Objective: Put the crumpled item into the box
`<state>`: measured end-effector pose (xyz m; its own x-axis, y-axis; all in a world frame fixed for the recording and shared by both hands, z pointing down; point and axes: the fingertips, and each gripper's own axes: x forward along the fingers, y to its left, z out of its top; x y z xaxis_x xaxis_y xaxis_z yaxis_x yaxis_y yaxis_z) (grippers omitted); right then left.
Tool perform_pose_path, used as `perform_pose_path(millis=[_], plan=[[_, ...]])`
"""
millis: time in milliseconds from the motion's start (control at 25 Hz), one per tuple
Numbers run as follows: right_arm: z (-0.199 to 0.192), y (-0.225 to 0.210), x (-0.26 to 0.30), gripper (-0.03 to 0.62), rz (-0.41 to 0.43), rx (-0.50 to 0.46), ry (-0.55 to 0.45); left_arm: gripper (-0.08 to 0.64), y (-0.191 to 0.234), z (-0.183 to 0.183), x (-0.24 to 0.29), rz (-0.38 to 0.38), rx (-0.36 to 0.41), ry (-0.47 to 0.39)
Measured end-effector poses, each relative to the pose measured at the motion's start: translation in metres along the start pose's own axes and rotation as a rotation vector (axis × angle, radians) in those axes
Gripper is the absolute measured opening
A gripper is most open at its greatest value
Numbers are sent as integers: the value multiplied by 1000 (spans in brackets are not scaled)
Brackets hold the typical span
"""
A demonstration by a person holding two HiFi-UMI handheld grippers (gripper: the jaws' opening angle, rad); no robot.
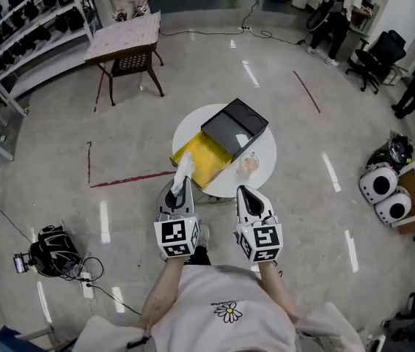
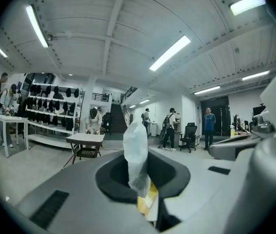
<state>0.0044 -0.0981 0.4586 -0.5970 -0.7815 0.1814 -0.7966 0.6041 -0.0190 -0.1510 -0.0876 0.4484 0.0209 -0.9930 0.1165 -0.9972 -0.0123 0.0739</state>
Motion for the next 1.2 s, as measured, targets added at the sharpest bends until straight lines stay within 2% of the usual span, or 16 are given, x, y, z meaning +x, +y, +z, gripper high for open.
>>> perform_pose_path(millis=[200,400,560,800,1080,1200], plan=[[18,-25,69,3,-34,31,-2,40,24,17,72,-35,12,-4],[30,-50,104,3,-62,33,-2,40,27,26,114,-60,37,-23],[35,-72,113,3,-66,44,-5,40,16,21,131,-63,37,4],[33,-95,136,3,-44,57,-7,38,16,22,152,-11,38,5],[36,-114,150,3,-25,58,-17,40,11,23,174,13,65,0],[38,-120,153,3,-23,62,-16,40,10,22,180,15,104,18]])
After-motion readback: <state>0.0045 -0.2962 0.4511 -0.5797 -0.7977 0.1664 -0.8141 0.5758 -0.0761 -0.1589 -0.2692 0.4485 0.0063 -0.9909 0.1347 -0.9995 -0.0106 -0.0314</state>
